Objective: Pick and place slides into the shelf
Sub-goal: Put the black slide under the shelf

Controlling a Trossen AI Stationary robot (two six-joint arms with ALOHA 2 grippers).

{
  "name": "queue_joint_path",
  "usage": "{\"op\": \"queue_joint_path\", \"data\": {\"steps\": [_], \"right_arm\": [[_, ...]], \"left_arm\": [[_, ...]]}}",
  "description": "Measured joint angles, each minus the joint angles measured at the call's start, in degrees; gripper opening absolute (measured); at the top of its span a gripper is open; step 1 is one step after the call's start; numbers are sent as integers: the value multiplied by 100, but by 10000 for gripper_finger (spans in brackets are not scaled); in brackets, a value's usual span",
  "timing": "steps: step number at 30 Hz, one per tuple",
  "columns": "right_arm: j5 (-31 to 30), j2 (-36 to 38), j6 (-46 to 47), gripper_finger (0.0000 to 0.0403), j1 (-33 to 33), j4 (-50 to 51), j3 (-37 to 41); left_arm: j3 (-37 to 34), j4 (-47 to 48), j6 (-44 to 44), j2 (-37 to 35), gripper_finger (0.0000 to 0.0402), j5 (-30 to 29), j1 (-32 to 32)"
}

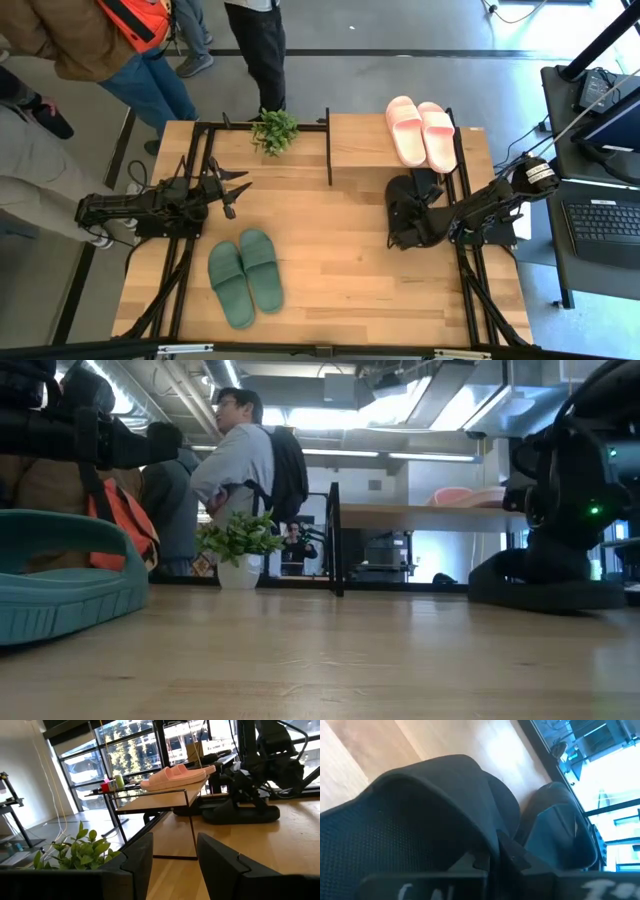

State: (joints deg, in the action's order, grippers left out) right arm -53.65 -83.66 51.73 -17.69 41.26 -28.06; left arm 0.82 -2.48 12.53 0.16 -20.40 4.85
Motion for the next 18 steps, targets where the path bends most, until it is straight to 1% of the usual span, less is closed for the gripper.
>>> {"op": "queue_joint_path", "data": {"steps": [12,18], "right_arm": [[-17,-9,-642,17,311,-128,-94],[-13,-11,-716,54,352,-122,-94]], "left_arm": [[0,-1,9,0,145,-9,0],[0,-1,7,-1,145,-9,1]]}}
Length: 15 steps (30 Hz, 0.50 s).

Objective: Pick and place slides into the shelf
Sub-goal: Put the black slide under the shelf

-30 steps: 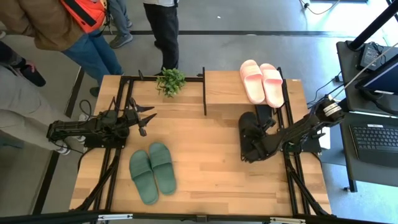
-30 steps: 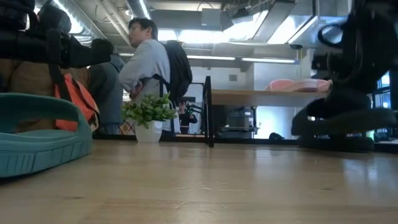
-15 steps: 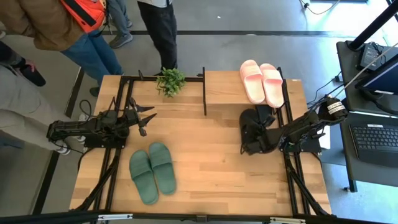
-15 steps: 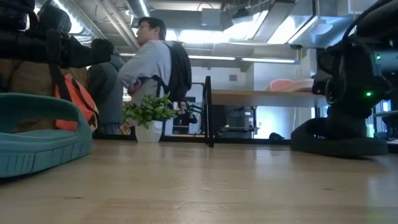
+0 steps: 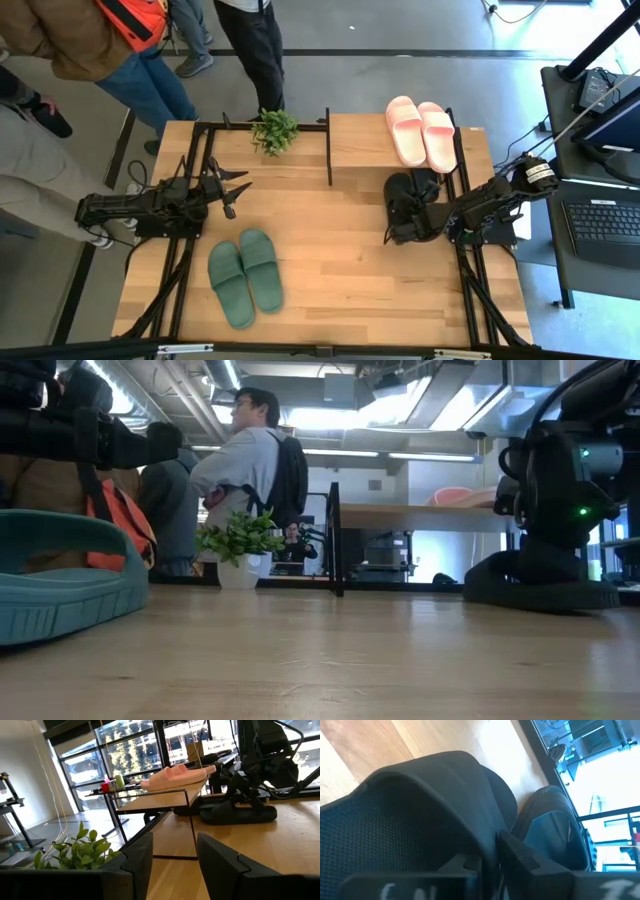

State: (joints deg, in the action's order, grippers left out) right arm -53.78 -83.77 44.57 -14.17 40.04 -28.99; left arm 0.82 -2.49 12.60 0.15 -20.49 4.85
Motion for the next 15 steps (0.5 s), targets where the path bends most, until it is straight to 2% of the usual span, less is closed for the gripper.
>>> {"op": "queue_joint_path", "data": {"steps": [8,15], "right_arm": [[55,-2,10,107,8,-3,-2],[271,-4,5,130,11,38,-163]], "left_arm": [[0,0,1,0,145,-2,1],[0,-1,-1,-1,145,-4,0]]}}
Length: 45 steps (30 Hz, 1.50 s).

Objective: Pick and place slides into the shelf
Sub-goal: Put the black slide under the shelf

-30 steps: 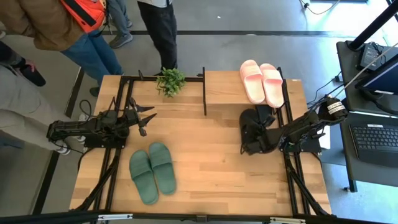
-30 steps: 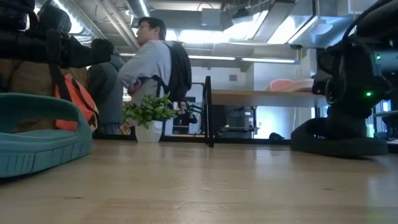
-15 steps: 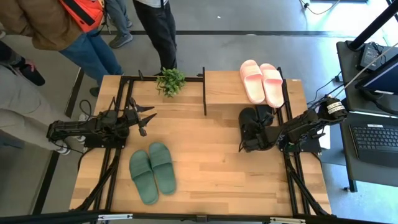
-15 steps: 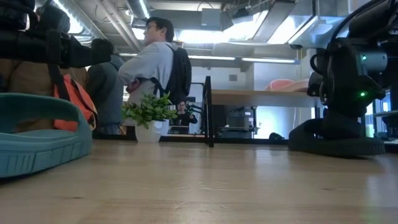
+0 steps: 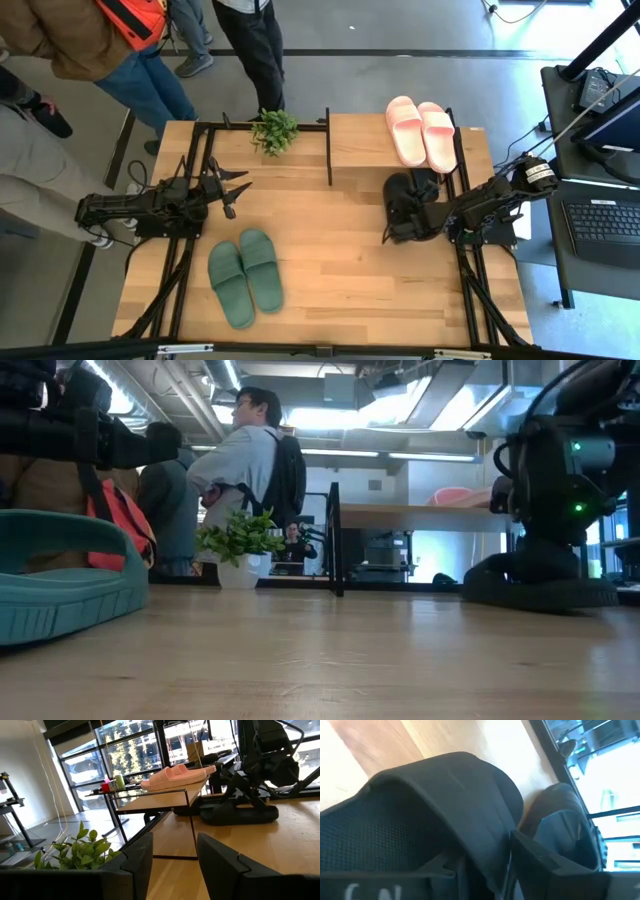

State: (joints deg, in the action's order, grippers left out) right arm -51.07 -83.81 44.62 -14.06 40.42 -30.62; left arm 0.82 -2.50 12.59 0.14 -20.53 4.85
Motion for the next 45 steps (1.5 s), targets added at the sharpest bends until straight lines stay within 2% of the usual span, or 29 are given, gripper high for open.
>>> {"op": "queue_joint_path", "data": {"steps": [8,18,28,39,45], "right_arm": [[195,-2,-135,144,-2,438,-474],[193,-2,-123,156,-2,527,-613],[319,-2,850,156,-2,1449,-614],[339,-2,1396,156,145,1493,-615],[619,-2,1643,156,396,1530,-613]], "left_arm": [[-1,2,-4,1,145,0,0],[0,1,-6,0,145,0,-1],[0,1,-12,0,145,1,1],[0,2,-19,2,145,2,1],[-1,1,-43,1,145,1,1]]}}
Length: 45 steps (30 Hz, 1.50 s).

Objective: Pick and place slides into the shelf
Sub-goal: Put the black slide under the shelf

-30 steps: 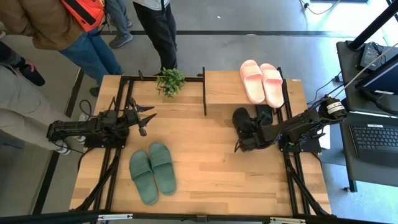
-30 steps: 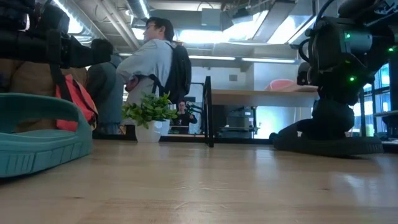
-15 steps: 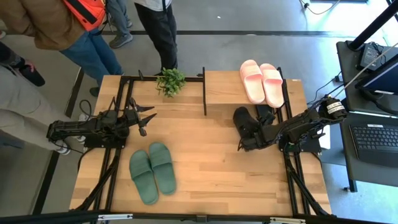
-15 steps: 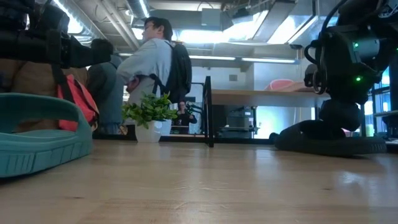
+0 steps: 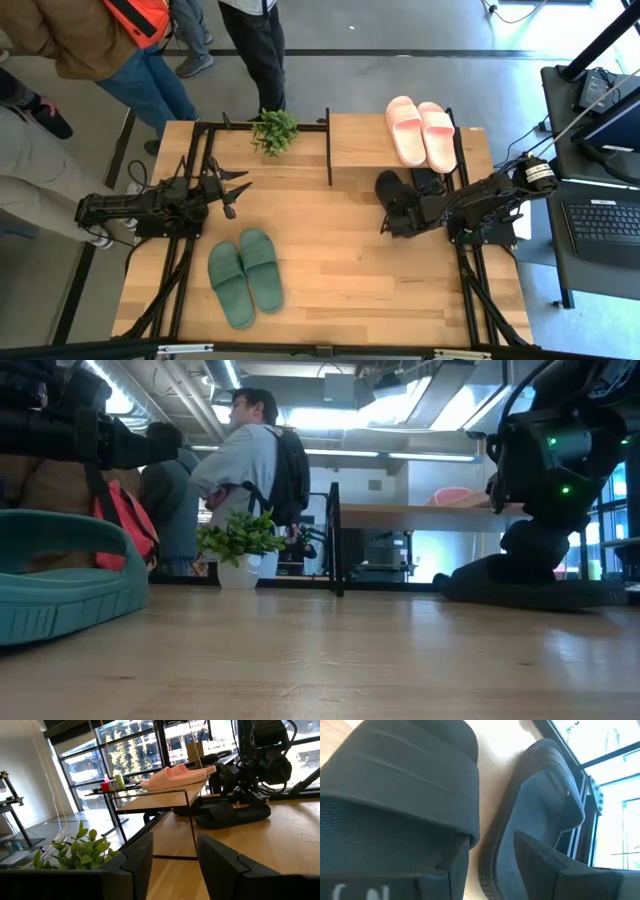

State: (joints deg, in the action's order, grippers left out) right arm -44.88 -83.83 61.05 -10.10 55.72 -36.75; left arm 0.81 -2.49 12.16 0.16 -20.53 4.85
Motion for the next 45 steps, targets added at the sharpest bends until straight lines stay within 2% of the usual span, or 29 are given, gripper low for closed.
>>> {"op": "queue_joint_path", "data": {"steps": [6,18,23,34,39,45], "right_arm": [[45,0,-322,156,25,-15,0],[124,0,-234,152,23,-61,0],[226,0,-105,118,23,-70,0],[260,0,66,9,21,-68,0],[291,0,711,9,21,-68,0],[358,2,1032,5,21,-60,0]], "left_arm": [[0,-1,0,-1,145,0,1],[1,1,2,-1,145,1,0],[1,0,2,1,145,0,0],[0,0,2,1,145,-1,0],[1,1,2,-1,145,-1,1],[1,1,2,1,145,1,0]]}}
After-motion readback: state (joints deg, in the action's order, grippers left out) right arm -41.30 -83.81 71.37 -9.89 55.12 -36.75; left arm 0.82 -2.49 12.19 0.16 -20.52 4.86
